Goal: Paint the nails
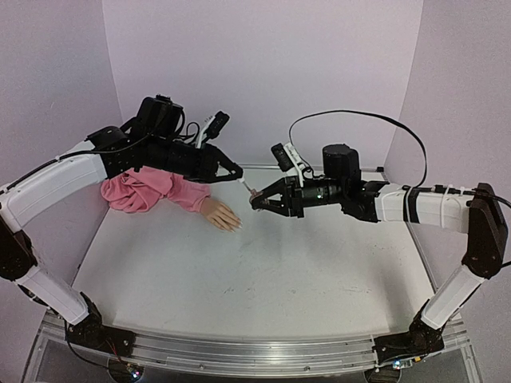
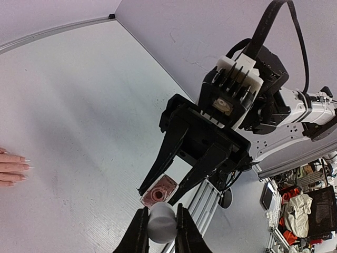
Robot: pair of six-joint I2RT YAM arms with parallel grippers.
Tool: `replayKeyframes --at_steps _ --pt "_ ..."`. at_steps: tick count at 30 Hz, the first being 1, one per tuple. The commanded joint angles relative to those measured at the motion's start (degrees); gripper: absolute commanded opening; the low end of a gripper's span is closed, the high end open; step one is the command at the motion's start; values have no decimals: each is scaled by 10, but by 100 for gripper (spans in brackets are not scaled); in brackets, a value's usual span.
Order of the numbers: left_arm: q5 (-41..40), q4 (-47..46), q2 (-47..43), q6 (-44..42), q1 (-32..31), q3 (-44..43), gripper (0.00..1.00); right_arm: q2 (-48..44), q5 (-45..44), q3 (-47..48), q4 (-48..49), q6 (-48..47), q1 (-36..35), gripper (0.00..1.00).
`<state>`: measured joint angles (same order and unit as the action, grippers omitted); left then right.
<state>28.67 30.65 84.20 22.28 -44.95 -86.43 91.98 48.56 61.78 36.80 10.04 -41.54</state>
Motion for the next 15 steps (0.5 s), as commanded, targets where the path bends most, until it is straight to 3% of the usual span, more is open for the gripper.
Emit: replayKeyframes --at_steps 1,9,15 --pt "-3 -11 -25 -11 3 2 0 -4 8 29 24 -4 -1 0" --pt "-5 -13 -37 -8 15 15 0 -24 -11 11 28 -4 -1 0" --pt "19 -57 -58 -26 53 73 0 -92 -124 -45 27 -17 0 0"
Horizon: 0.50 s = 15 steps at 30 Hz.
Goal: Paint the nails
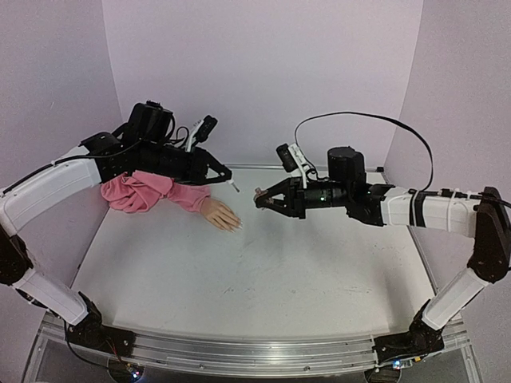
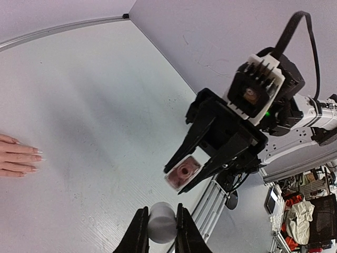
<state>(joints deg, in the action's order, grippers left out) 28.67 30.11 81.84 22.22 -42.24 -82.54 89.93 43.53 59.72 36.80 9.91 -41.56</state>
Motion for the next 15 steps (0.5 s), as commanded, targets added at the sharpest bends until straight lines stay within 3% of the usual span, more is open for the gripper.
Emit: replayKeyframes --at_steps 1,9,15 --pt "21 -69 -38 -31 32 52 0 -87 -93 -36 26 -19 0 0" --pt "25 -164 -23 -72 73 182 0 -190 -210 -104 -4 -68 0 0" --pt "-30 -247 6 -111 74 259 0 -223 -241 -117 -38 -109 0 0"
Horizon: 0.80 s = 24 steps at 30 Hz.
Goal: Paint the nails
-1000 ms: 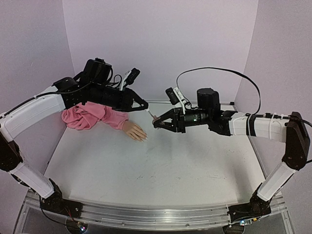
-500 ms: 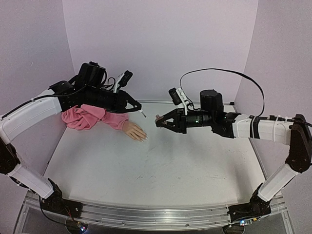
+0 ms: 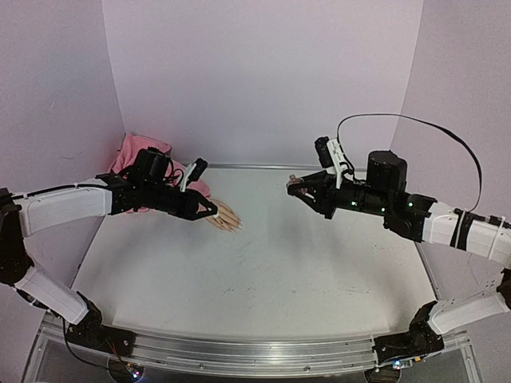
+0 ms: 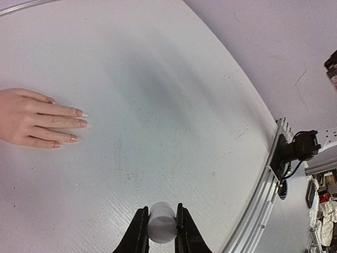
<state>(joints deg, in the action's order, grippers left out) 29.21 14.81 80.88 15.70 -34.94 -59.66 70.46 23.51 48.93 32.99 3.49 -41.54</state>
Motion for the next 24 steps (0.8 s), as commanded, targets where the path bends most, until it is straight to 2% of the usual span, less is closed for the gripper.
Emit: replayKeyframes --at_steps 1,6,18,24 --pt "-50 -109 20 -54 1 42 0 -32 -45 -13 0 -51 0 0" --pt "-98 -189 64 -102 7 63 0 -35 -65 -22 0 -62 0 0" --pt "-53 -233 205 -134 48 -4 0 -43 -89 -36 3 -85 -1 0" --pt "-30 -257 231 -138 60 -13 0 -29 -92 -38 12 -92 0 0"
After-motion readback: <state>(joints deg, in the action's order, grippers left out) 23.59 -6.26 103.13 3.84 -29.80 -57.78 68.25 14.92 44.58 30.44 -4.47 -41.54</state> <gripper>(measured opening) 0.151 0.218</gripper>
